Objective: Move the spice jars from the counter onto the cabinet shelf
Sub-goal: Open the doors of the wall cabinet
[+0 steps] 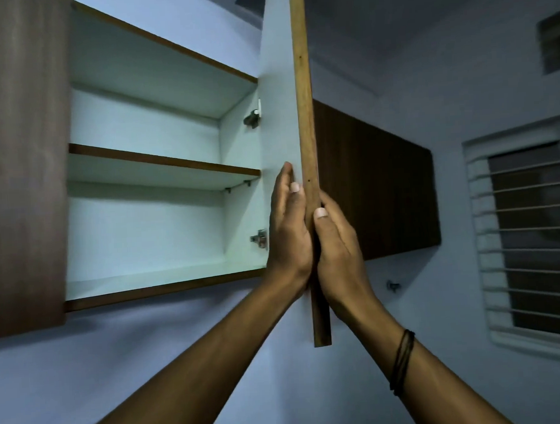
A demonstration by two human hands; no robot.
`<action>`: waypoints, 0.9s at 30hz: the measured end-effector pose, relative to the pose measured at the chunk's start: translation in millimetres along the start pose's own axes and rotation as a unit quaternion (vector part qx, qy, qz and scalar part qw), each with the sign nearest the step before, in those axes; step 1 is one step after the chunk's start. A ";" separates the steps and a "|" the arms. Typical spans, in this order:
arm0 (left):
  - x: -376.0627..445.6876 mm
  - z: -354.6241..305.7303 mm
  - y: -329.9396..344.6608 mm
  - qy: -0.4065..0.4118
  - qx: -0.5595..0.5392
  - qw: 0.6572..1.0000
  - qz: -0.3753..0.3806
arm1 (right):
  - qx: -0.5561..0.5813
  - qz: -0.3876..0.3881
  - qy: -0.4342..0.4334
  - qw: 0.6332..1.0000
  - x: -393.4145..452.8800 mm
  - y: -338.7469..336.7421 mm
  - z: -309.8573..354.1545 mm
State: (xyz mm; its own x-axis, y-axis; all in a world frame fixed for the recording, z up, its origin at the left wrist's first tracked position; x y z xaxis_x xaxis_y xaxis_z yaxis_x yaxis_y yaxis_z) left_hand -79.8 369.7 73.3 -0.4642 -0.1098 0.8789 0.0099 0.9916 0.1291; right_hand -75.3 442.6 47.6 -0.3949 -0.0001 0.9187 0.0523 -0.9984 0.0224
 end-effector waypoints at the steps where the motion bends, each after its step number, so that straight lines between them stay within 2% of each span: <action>1: -0.1 4.0 13.7 0.001 0.008 1.000 0.000 | 0.005 -0.008 0.004 1.000 1.2 -12.9 -1.0; 6: 1.8 27.8 69.8 0.017 0.128 0.991 0.034 | -0.017 -0.046 0.035 0.998 9.0 -70.4 -12.1; 10: 8.9 60.7 100.8 0.039 0.218 0.968 0.115 | -0.072 -0.109 0.076 0.989 13.2 -118.1 -32.1; 13: 12.9 85.3 120.2 0.043 0.258 0.954 0.145 | -0.110 -0.153 0.094 0.978 17.2 -149.2 -50.1; 20: 21.2 129.8 160.1 0.031 0.339 0.922 0.183 | -0.107 -0.212 0.138 0.962 28.9 -195.1 -88.4; 27: 23.5 154.1 170.4 0.078 0.389 0.904 0.158 | -0.095 -0.224 0.155 0.957 27.8 -204.2 -104.4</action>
State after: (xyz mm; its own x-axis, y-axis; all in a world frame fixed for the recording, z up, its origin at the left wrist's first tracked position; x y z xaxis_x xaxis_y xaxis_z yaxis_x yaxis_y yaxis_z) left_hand -225.5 546.6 45.2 -0.4154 0.2402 0.8773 -0.5333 0.7170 -0.4488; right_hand -192.7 640.5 27.4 -0.5928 0.4438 0.6720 -0.3428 -0.8941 0.2881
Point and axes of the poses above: each hand's wrist, its own x-axis towards the middle knuckle, its own y-axis out of the palm, z = x × y, the point moved 4 cm from there along x, towards the middle knuckle, and after that the axes turned 2 degrees about z, right-handed, at the moved point
